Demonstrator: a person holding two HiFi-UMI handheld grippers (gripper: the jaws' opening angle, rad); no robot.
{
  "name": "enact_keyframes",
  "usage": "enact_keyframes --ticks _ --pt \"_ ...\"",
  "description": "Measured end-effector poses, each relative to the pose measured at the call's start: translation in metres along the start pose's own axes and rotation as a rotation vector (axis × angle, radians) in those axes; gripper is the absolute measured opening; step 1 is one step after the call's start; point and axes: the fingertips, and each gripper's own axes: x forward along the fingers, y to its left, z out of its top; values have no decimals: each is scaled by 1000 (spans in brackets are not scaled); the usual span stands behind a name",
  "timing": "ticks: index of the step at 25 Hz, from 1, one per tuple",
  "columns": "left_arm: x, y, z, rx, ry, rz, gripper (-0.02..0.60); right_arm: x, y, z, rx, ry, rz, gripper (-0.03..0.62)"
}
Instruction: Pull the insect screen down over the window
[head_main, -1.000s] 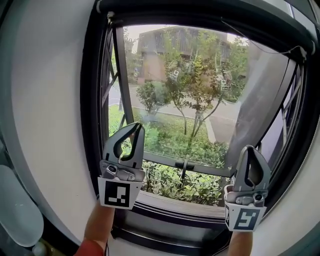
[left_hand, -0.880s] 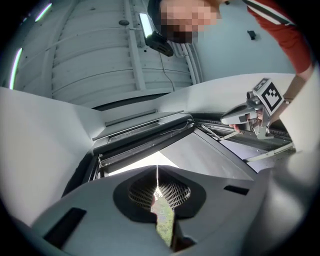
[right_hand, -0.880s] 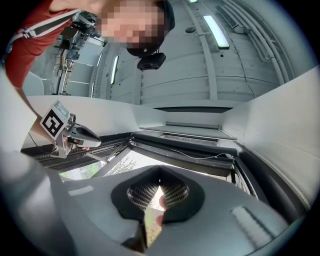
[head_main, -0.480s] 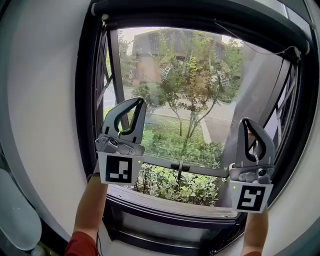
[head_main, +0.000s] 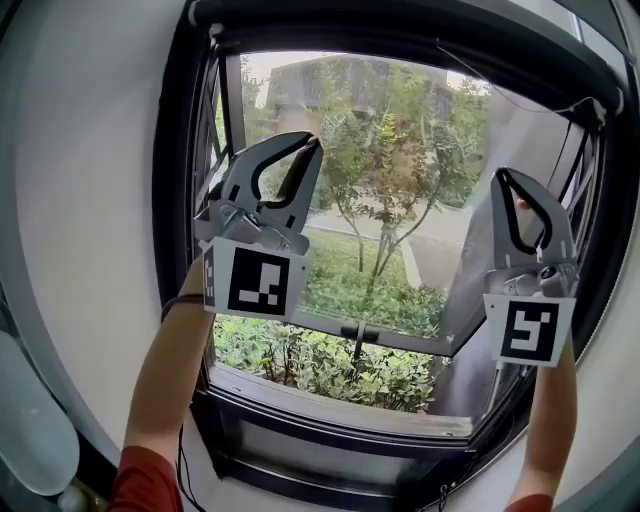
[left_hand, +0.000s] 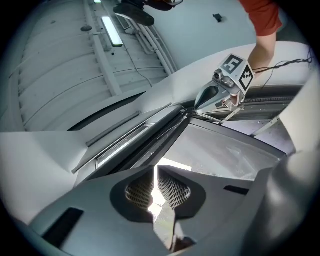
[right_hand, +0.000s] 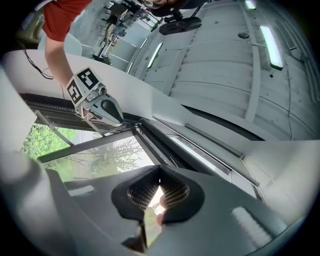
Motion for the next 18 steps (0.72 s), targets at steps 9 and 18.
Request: enact_keyframes --ticks 9,18 --pt "48 10 -9 232 87 -81 17 42 -28 6 -137 60 52 11" --pt "100 42 19 337 122 -91 46 87 -70 -13 -307 169 69 32"
